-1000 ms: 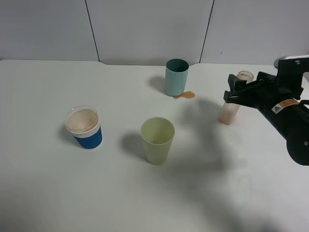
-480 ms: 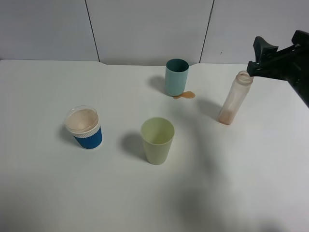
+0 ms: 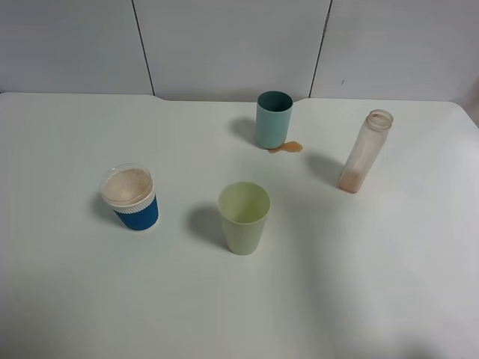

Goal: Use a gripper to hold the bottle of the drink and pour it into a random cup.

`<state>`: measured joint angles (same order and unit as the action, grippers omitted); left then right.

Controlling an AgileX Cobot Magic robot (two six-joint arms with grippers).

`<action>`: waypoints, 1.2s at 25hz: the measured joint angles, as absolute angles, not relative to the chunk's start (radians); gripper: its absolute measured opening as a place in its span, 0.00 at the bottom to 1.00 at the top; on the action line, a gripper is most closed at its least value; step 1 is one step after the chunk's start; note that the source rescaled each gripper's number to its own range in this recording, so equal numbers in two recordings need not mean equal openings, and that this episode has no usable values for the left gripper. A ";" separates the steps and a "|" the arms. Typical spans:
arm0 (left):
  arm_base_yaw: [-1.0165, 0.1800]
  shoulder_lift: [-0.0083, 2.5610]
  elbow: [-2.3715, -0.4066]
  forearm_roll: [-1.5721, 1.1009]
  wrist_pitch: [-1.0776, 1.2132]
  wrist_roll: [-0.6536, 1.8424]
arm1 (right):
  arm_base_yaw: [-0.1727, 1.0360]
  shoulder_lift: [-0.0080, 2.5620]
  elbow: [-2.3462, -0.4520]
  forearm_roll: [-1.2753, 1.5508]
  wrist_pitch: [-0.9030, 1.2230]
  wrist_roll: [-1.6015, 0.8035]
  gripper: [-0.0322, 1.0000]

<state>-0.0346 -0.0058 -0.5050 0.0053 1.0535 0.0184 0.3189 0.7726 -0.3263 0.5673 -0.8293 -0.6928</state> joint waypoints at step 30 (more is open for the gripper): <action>-0.035 -0.006 -0.505 0.005 1.053 0.018 | 0.274 0.662 -0.937 -0.390 0.351 -0.176 0.94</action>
